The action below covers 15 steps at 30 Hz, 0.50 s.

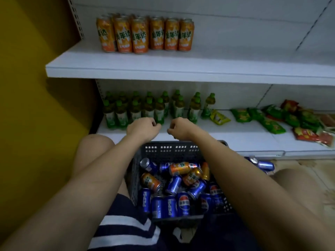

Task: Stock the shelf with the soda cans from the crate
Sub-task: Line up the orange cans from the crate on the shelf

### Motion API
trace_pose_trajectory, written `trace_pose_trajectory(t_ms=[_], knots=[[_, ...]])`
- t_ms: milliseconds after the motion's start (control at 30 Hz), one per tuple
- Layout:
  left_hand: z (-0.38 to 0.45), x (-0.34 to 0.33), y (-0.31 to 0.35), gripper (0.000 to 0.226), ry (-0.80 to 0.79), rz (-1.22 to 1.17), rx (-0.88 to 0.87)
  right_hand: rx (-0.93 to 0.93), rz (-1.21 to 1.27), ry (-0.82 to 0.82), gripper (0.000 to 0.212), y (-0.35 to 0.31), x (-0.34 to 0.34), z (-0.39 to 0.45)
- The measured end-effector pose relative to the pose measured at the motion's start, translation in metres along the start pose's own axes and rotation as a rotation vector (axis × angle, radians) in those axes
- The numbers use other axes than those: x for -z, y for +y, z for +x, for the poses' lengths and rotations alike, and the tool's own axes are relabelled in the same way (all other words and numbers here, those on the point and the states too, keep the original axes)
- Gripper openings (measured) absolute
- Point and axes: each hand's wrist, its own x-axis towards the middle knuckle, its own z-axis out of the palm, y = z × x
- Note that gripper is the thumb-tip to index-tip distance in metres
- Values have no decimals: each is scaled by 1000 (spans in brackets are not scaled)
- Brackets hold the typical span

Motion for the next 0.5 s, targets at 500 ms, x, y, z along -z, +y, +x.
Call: trace_pose_trajectory(t_ms=[500], knots=[[-43,-207,-34,31,-387,-555,568,-257,192,-286,25,94,-159,7]])
